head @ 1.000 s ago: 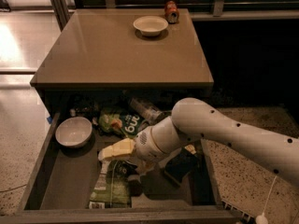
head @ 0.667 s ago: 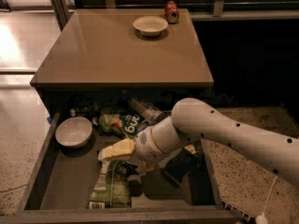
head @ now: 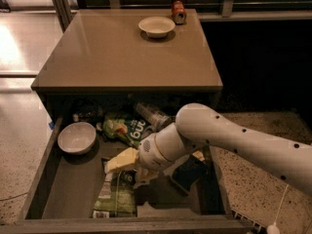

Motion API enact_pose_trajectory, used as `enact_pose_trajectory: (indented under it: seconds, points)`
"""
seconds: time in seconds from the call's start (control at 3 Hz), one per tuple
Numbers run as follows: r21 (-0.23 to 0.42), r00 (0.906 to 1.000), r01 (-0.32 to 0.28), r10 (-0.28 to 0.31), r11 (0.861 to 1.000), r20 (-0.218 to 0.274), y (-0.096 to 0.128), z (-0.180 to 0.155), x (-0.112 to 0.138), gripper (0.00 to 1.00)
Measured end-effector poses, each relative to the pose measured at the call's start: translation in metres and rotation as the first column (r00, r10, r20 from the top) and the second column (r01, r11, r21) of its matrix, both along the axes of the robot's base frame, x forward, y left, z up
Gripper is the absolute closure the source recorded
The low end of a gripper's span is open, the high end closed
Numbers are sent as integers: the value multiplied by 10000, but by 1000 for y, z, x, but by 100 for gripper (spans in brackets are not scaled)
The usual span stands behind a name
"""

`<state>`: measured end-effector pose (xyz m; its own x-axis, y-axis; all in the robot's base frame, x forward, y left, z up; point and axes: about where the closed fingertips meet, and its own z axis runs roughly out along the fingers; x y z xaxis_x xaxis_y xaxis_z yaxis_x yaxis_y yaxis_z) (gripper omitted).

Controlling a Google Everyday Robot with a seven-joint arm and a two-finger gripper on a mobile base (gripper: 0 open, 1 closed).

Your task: Pick green jalapeno chip bag from top drawer and place on counter

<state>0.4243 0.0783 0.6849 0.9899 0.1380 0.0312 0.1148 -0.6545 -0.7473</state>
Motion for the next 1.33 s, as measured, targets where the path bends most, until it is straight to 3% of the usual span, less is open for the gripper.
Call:
enact_pose_trajectory:
  seconds: [1.0, 1.33]
  points:
    - [83, 9982, -436, 439, 9990, -401, 15, -18, -13, 32]
    - [83, 9982, -437, 440, 9990, -401, 15, -18, -13, 17]
